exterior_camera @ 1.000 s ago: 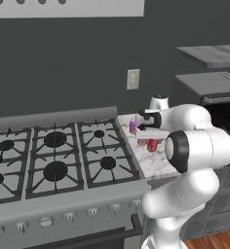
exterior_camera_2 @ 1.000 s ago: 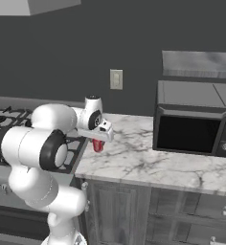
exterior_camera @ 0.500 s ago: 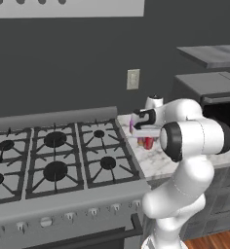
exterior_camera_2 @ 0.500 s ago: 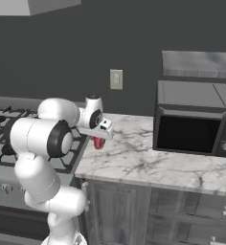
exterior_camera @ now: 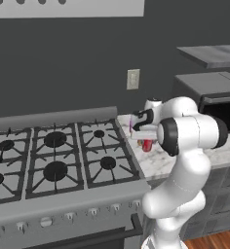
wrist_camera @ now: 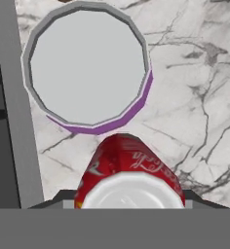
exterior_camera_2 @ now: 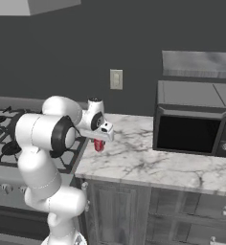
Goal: Four empty soda cans are scattered around the kitchen. Gather all the cans and cluster them next to the stove for recycling.
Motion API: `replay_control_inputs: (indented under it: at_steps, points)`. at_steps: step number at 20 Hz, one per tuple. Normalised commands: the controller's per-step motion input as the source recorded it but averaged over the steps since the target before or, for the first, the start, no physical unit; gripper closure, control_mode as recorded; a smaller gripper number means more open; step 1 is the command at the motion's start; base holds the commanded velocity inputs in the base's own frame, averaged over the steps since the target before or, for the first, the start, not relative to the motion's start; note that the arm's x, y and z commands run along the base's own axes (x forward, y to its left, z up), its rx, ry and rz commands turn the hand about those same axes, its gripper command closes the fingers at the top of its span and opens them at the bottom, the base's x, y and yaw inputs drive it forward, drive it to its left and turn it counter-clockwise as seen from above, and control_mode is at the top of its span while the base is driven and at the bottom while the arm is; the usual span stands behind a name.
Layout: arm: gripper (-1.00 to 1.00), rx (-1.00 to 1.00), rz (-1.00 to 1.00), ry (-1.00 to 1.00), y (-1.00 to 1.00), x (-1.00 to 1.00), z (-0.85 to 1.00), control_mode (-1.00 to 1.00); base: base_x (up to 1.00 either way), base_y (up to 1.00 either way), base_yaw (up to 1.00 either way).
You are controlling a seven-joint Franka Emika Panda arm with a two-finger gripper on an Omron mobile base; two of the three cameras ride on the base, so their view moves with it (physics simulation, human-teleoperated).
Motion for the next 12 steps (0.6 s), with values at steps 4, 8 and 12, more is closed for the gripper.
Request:
replay_control_inputs:
  at_steps: [4, 8, 12]
  points:
    - [1.0, 0.0, 0.01, 0.0, 0.0, 0.12, -0.26, -1.0, 0.0, 0.0, 0.0]
    - [1.0, 0.0, 0.0, 0.0, 0.0, 0.13, -0.14, -1.0, 0.0, 0.0, 0.0]
    - [1.0, 0.0, 0.0, 0.0, 0.0, 0.14, -0.04, -1.0, 0.0, 0.0, 0.0]
